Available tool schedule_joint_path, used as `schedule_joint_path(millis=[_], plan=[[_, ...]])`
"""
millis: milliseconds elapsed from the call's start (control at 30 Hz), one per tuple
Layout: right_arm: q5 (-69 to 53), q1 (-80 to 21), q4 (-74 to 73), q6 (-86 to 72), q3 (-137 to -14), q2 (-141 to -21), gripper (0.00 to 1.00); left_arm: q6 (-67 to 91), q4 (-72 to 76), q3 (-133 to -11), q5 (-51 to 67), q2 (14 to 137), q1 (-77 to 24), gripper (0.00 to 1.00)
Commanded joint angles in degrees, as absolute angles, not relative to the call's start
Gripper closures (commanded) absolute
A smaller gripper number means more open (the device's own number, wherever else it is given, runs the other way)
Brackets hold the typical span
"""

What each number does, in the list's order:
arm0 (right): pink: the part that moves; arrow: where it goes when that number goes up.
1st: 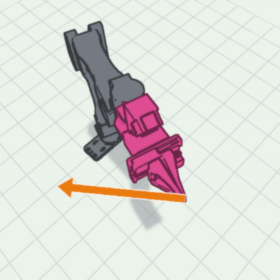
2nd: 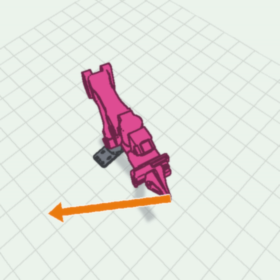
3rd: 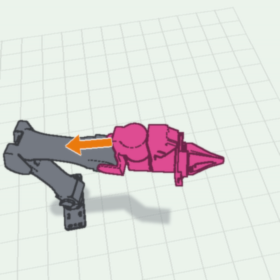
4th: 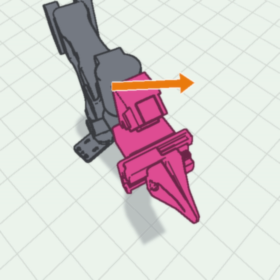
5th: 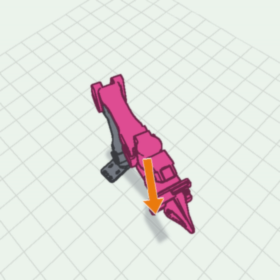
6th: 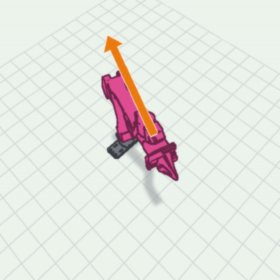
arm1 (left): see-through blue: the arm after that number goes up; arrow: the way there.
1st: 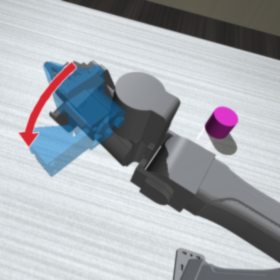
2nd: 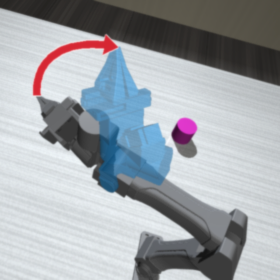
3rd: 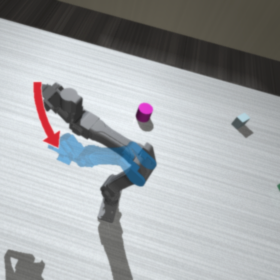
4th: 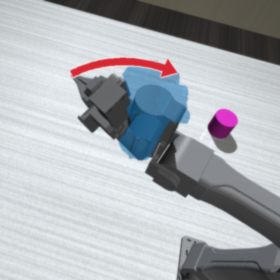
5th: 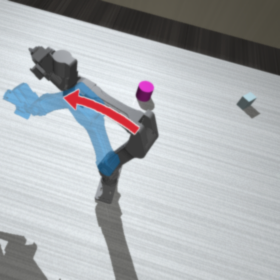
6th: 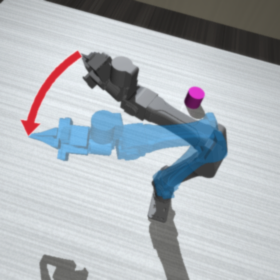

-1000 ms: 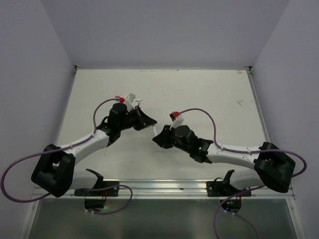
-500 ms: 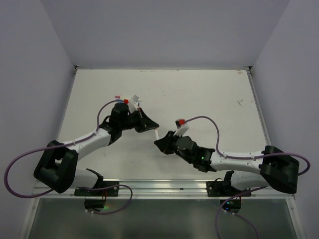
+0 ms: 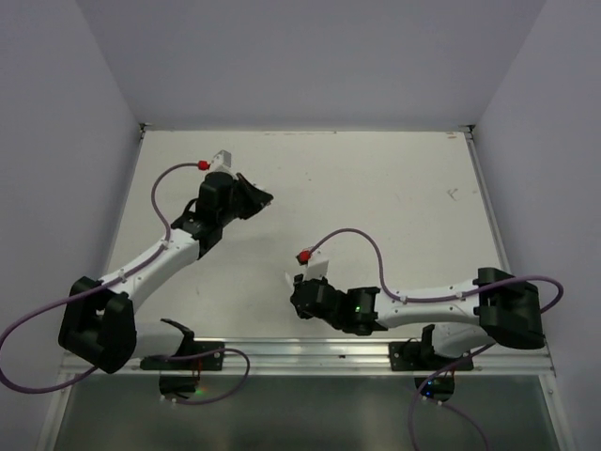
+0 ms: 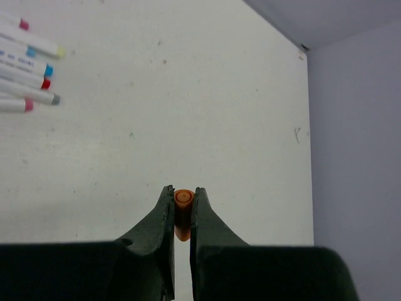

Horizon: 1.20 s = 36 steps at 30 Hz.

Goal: Open the pen caps

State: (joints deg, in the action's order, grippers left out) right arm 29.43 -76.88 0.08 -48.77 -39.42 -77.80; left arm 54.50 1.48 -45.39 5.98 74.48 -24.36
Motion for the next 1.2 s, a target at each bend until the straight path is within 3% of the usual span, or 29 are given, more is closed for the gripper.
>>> schedule_joint_path(millis=[0,133,200,333,600,800,1167], plan=[[38.0,-77.8,-19.2,-46.4,-44.4,-81.6,1.0,47.3,-3.1,-51.6,-13.0,72.8,-28.4,1.0],[40.0,-79.2,-20.7,-46.7,-46.4,-83.1,1.0,46.5,-1.3,-50.0,-12.8,72.2,-30.1,1.0],[36.8,-78.9,-17.2,-48.2,-42.2,-78.7,1.0,45.6,-1.0,-49.7,-10.9,72.1,-30.1,1.0],[37.3,-78.5,-24.5,-54.5,-39.0,-71.8,1.0,40.9,-5.2,-50.7,-6.1,74.0,-30.9,1.0],[36.4,-78.5,-29.5,-62.8,-29.1,-59.1,1.0,40.2,-8.9,-40.4,1.4,74.4,-38.7,1.0],[36.9,-78.3,-26.2,-64.1,-26.7,-59.8,1.0,42.4,-11.5,-41.7,-3.9,79.6,-49.5,1.0],[28.1,-68.3,-12.0,-57.0,-24.4,-67.1,1.0,44.2,-8.1,-39.7,-3.3,82.9,-55.1,1.0]])
